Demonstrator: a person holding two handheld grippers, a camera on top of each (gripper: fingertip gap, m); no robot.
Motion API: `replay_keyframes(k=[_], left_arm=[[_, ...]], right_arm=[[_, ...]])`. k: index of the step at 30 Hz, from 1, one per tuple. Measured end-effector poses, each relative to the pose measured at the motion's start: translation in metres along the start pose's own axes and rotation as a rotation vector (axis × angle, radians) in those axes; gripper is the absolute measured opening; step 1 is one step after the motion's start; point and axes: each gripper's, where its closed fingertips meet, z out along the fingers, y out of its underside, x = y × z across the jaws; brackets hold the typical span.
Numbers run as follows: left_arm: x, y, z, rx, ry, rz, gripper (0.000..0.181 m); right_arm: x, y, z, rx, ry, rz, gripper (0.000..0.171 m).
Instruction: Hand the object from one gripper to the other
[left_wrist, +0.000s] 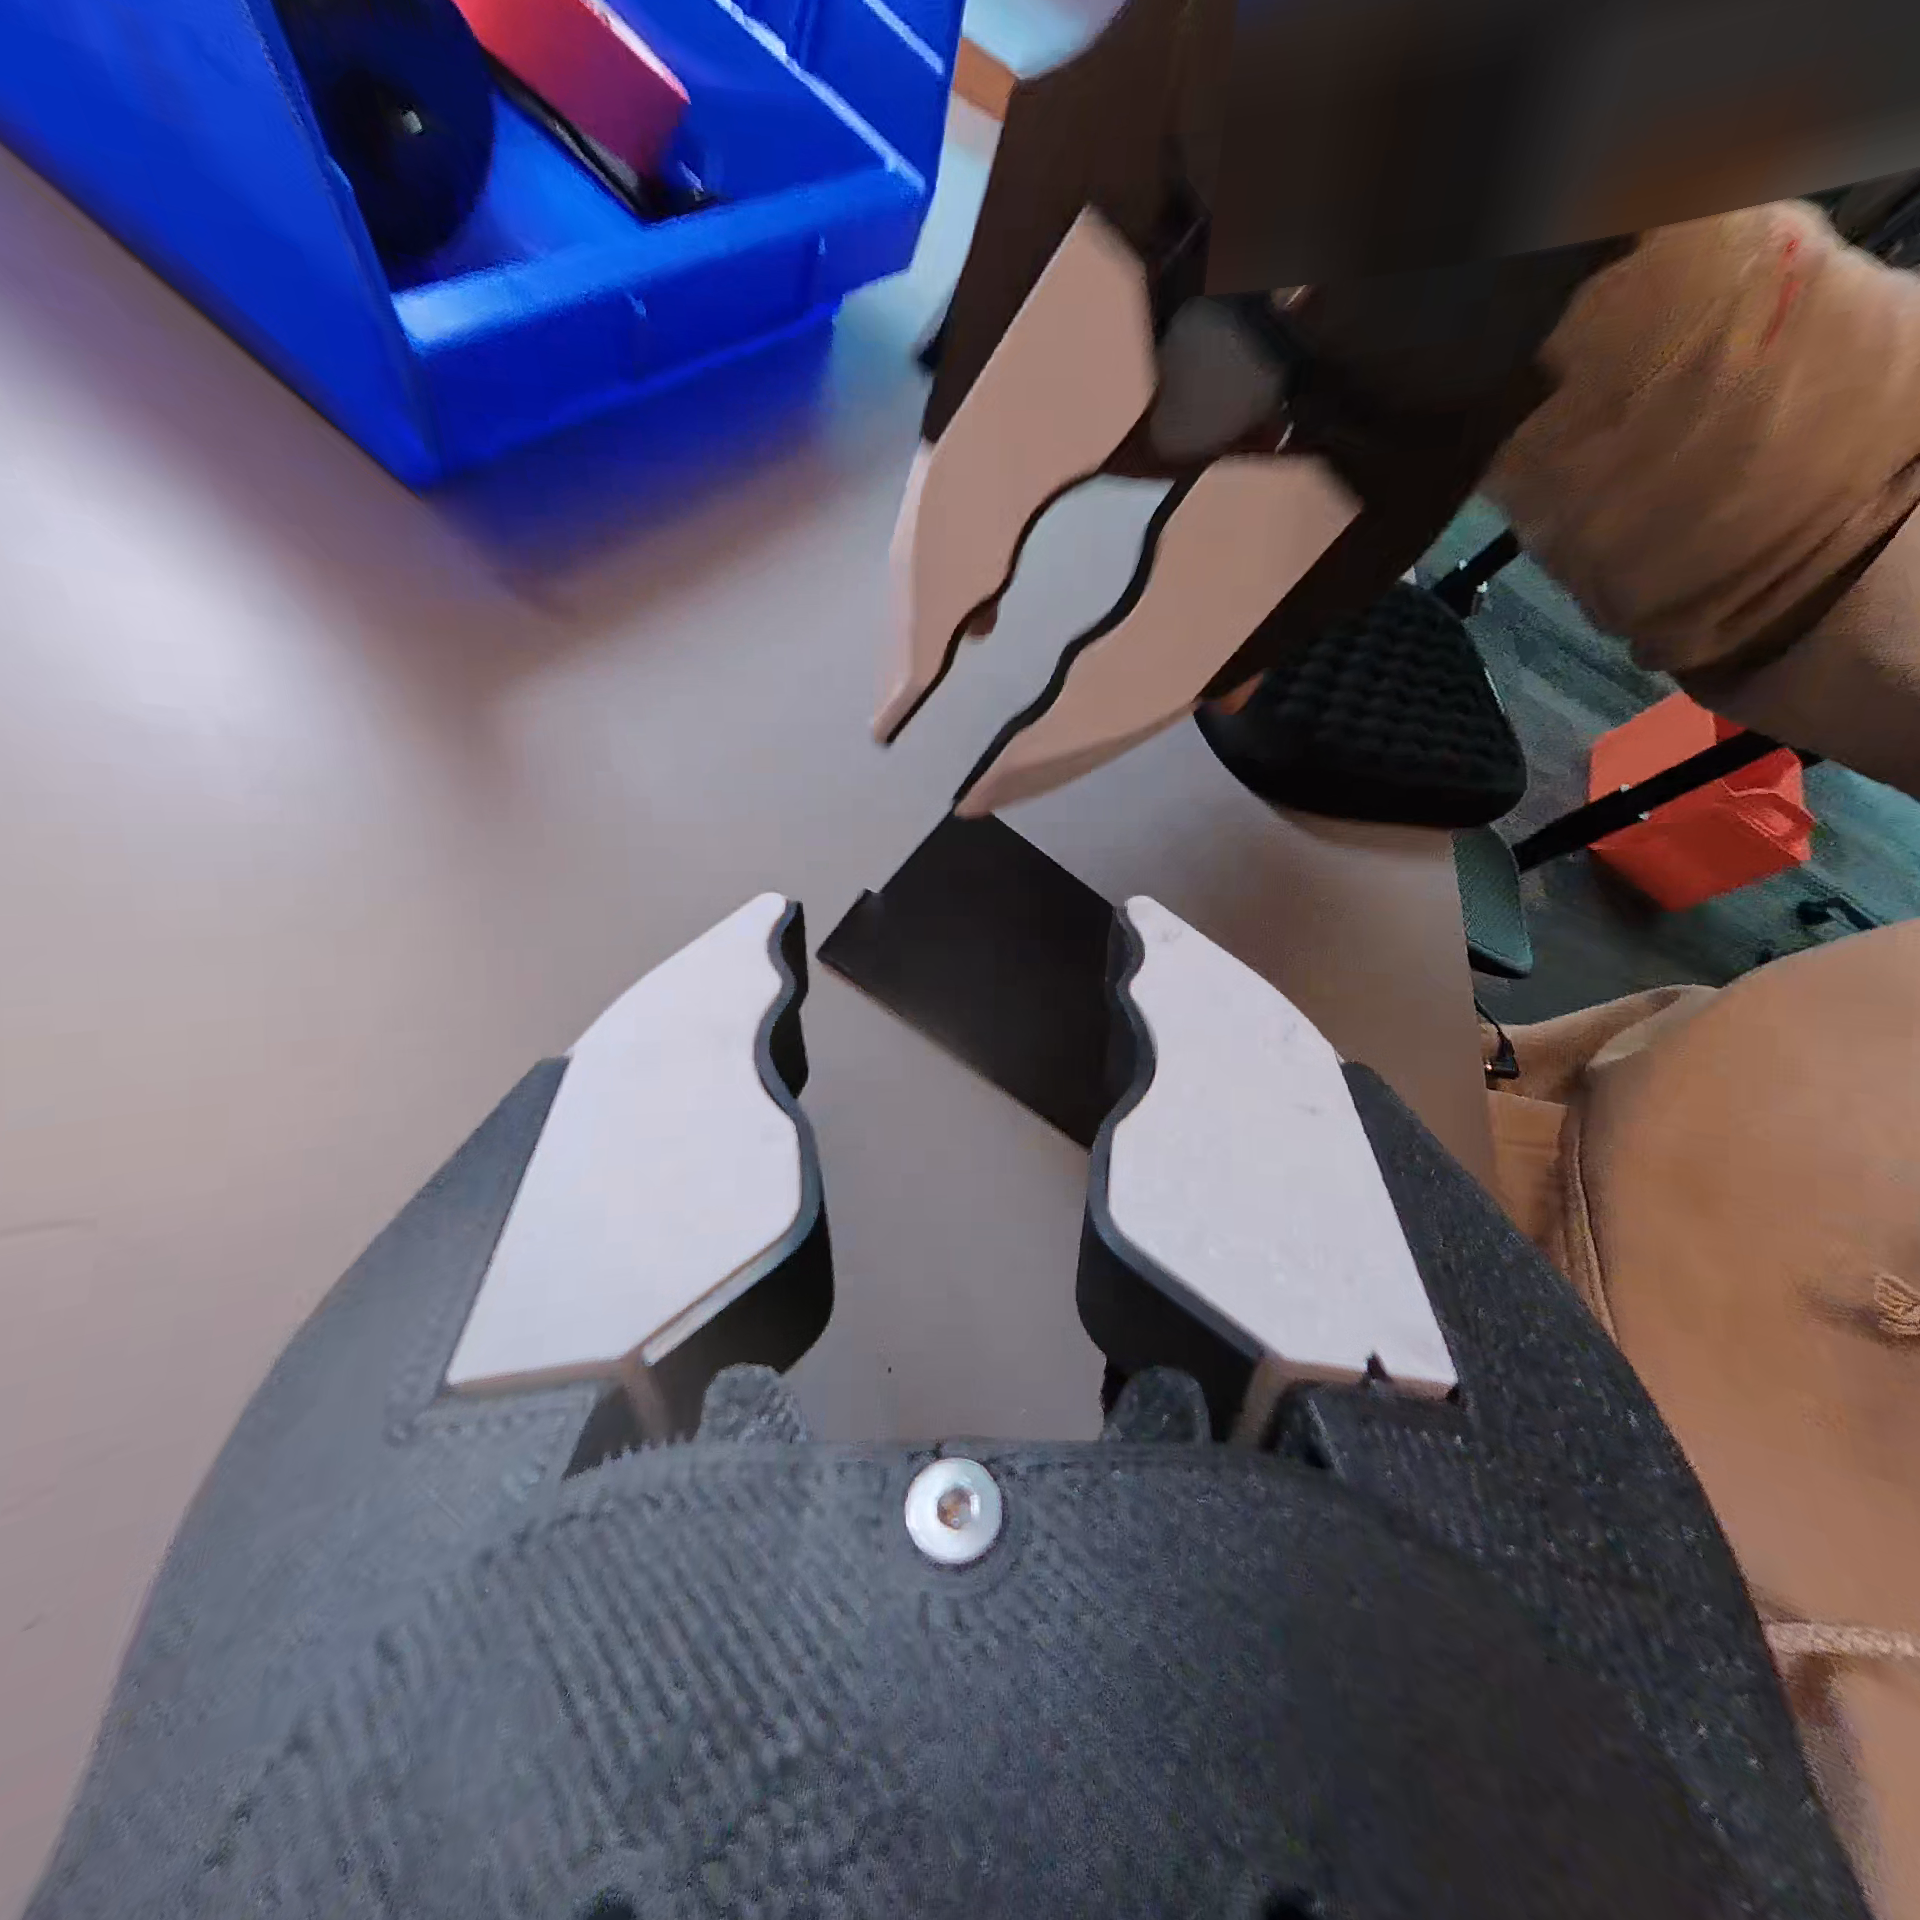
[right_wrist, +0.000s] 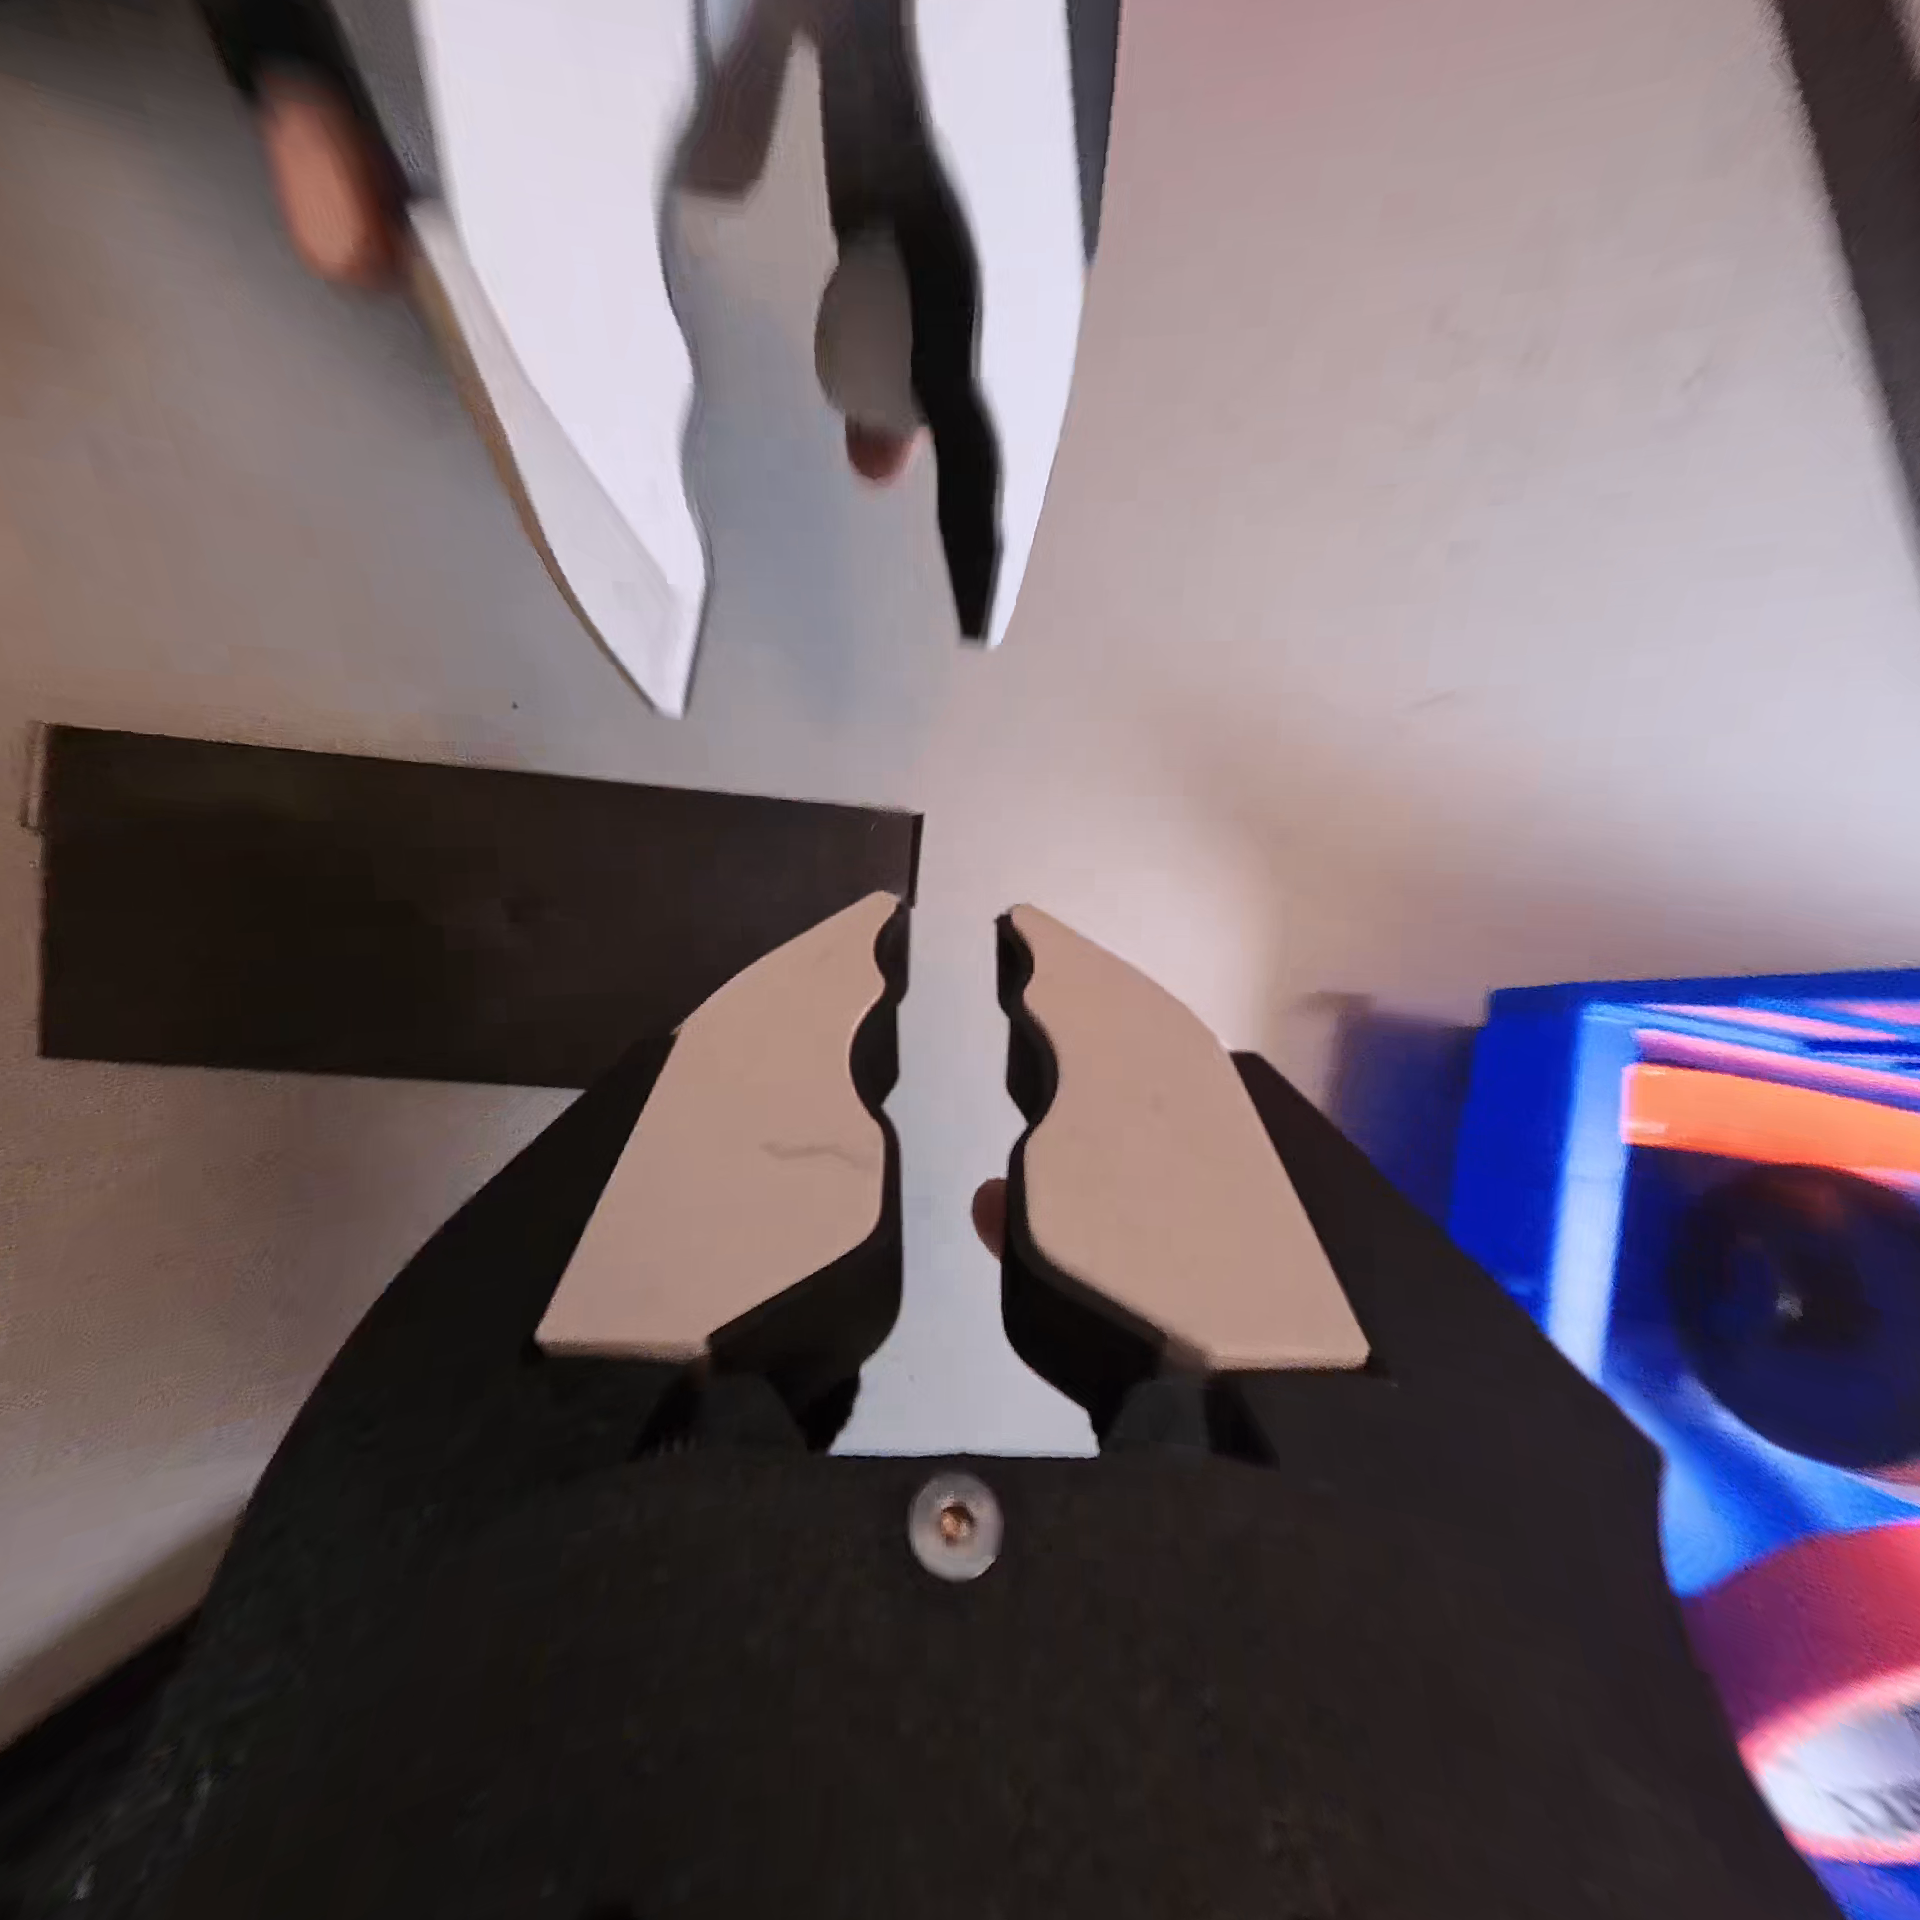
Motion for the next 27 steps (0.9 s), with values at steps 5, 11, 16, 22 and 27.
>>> replay_keyframes(k=[5, 11, 16, 22, 27], left_arm=[[-0.004, -0.01, -0.017, 0.076, -0.117, 0.079, 0.054], [-0.001, 0.011, -0.03, 0.057, -0.201, 0.138, 0.052], [0.002, 0.035, -0.035, 0.024, -0.208, 0.122, 0.051], [0.009, 0.051, -0.022, -0.014, -0.148, 0.069, 0.054], [0.026, 0.056, -0.006, -0.02, -0.023, -0.002, 0.062]], right_arm=[[-0.002, 0.02, 0.038, -0.036, -0.078, 0.112, 0.026], [-0.008, 0.02, 0.051, -0.059, -0.159, 0.137, 0.02], [-0.019, 0.011, 0.056, -0.098, -0.203, 0.13, 0.006], [-0.033, 0.007, 0.055, -0.167, -0.305, 0.112, 0.0], [-0.041, -0.032, 0.023, -0.02, -0.362, 0.119, 0.0]])
